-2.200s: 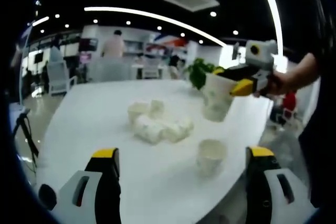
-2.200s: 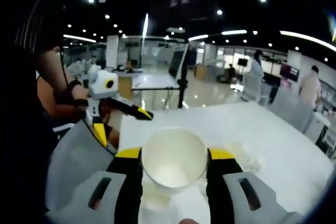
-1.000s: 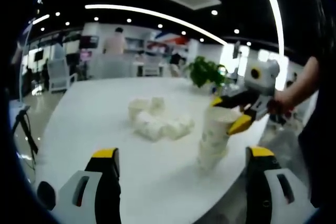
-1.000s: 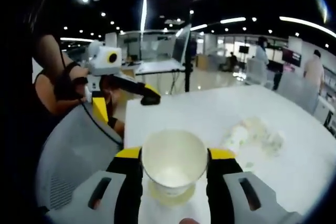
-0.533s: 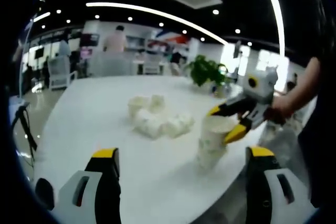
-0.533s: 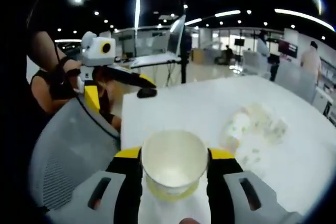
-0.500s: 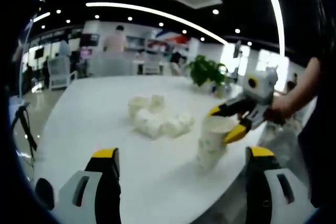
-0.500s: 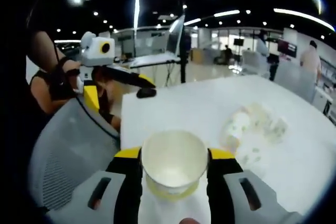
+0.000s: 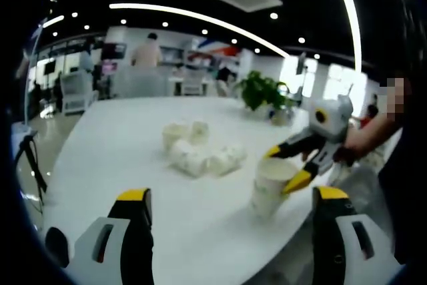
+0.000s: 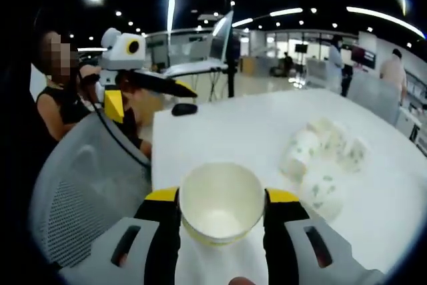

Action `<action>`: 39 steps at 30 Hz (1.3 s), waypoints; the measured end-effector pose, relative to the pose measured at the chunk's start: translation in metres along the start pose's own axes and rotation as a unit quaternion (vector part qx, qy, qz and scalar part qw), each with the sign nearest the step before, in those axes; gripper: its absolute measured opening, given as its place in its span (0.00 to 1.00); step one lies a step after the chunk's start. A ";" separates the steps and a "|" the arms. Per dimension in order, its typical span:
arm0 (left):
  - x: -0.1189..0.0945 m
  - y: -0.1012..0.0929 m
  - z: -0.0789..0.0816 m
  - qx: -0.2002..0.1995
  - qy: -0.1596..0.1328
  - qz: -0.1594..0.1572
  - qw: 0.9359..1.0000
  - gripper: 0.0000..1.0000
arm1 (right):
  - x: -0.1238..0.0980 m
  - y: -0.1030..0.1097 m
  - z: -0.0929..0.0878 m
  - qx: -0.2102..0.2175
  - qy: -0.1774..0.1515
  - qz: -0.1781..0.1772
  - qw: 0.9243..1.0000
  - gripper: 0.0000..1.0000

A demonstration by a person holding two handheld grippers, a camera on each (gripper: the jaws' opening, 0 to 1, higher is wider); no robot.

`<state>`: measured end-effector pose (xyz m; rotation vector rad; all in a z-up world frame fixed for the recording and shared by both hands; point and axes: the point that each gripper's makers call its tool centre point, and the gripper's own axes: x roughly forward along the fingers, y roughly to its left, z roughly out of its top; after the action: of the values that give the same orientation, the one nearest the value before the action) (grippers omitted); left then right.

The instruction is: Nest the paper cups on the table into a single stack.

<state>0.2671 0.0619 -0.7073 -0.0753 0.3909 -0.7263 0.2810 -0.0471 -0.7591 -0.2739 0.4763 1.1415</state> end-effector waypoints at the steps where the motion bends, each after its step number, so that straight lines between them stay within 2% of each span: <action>1: 0.000 0.000 0.000 0.000 0.000 0.000 1.000 1.00 | 0.000 0.000 -0.001 0.000 0.001 0.000 1.000 0.46; 11: -0.002 0.003 0.000 -0.002 -0.002 0.001 1.000 1.00 | 0.003 0.009 -0.008 0.000 0.013 0.011 1.000 0.50; 21: -0.002 0.003 0.000 -0.002 -0.001 0.002 1.000 1.00 | 0.004 0.010 -0.012 0.007 0.017 0.007 1.000 0.65; 33: -0.003 0.001 -0.001 -0.005 0.001 0.003 1.000 1.00 | -0.001 0.010 -0.012 0.013 0.013 0.008 1.000 0.66; 39: -0.002 0.000 -0.001 -0.005 0.002 0.001 1.000 1.00 | -0.005 0.001 -0.008 0.014 0.005 0.001 1.000 0.67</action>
<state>0.2656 0.0636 -0.7073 -0.0825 0.3973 -0.7235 0.2769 -0.0547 -0.7639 -0.2556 0.5010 1.1342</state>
